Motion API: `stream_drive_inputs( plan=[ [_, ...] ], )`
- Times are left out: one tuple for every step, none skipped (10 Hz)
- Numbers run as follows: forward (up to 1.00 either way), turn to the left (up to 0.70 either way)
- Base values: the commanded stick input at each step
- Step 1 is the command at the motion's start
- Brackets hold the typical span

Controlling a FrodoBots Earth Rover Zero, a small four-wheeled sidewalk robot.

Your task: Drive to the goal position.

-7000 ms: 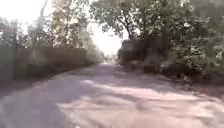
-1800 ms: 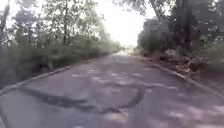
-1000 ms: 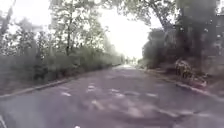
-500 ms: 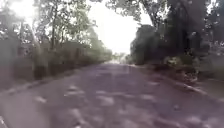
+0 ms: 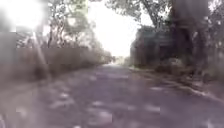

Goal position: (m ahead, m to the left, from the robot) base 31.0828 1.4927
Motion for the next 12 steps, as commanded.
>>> stream_drive_inputs(
  plan=[
    [1.00,-0.38],
    [1.00,-0.09],
    [1.00,0.00],
    [1.00,0.00],
    [1.00,0.00],
    [1.00,-0.17],
    [1.00,-0.40],
    [1.00,-0.40],
    [1.00,-0.40],
    [1.00,-0.40],
    [1.00,-0.22],
    [1.00,0.00]
  ],
)
